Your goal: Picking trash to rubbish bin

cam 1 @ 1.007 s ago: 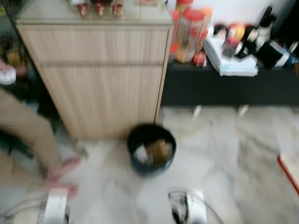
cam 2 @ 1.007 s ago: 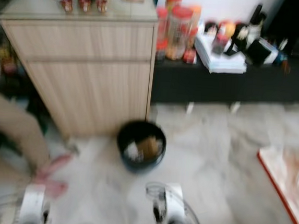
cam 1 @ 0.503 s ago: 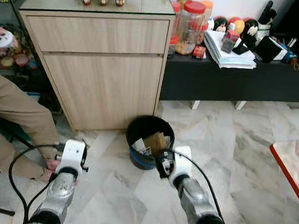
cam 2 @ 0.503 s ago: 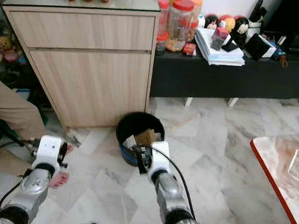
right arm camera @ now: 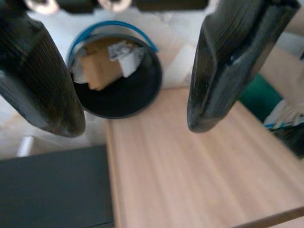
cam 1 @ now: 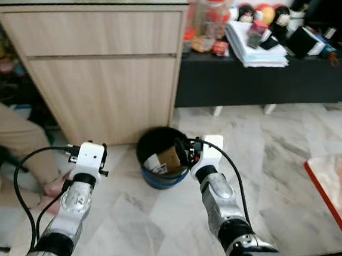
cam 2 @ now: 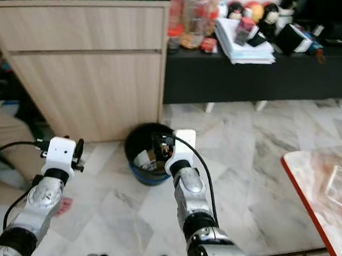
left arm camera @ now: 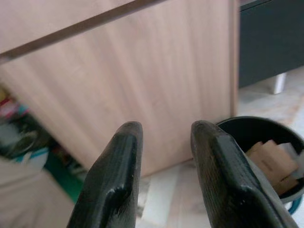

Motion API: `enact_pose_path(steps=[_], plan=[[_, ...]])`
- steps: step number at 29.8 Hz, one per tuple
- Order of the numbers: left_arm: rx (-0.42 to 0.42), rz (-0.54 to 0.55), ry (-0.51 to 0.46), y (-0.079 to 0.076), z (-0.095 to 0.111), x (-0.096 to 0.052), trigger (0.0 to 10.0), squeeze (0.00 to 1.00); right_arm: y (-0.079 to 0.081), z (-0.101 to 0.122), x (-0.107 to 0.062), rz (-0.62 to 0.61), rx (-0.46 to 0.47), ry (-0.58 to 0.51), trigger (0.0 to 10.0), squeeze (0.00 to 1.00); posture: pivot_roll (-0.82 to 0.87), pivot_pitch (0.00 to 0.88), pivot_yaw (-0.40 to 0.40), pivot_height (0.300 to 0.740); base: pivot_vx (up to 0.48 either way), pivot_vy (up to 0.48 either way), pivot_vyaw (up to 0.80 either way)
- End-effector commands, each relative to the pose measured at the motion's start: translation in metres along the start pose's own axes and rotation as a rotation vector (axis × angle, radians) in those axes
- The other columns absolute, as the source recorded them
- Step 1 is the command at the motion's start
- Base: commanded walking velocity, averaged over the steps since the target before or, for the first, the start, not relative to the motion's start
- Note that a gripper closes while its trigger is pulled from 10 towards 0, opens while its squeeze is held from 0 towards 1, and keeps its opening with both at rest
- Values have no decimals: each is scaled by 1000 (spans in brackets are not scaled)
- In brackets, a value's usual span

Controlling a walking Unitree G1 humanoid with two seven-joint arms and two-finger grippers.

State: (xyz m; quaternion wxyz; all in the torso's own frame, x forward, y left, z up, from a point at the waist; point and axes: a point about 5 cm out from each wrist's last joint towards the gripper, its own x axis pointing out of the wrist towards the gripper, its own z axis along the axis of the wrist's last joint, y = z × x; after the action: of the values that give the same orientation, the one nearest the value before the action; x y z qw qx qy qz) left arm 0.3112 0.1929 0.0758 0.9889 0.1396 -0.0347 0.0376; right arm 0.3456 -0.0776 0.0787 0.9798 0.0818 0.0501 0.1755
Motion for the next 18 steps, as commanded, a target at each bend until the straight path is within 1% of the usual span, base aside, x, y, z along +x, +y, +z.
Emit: enact_pose_path(steps=[1,2,4,7,8,17,18], plan=[[7,2,-13,-1,4,-1,10000,0,5,6,3,13,-14,-39,10000,0,125,130,-27,740,0,0,-800],[14,6,-34,0,9,-1,10000,0,8,8,3,24,-35,-53,10000,0,124,127,-24,740,0,0,-800],[13,15,-43,1,11,0,10000,0,9,10,4,27,-33,-63,10000,0,127,124,-24,740,0,0,-800],[21,33,-84,4,20,2,10000,0,12,15,6,30,-18,-93,10000,0,129,119,-22,740,0,0,-800],[22,46,-108,6,27,4,10000,0,14,20,7,33,-21,-114,10000,0,129,119,-22,740,0,0,-800],[55,58,-173,5,47,8,10000,0,24,33,12,62,-28,-178,10000,0,133,102,-16,740,0,0,-800],[59,56,-177,5,48,8,10000,0,25,35,12,62,-28,-188,10000,0,132,103,-16,740,0,-300,-800]])
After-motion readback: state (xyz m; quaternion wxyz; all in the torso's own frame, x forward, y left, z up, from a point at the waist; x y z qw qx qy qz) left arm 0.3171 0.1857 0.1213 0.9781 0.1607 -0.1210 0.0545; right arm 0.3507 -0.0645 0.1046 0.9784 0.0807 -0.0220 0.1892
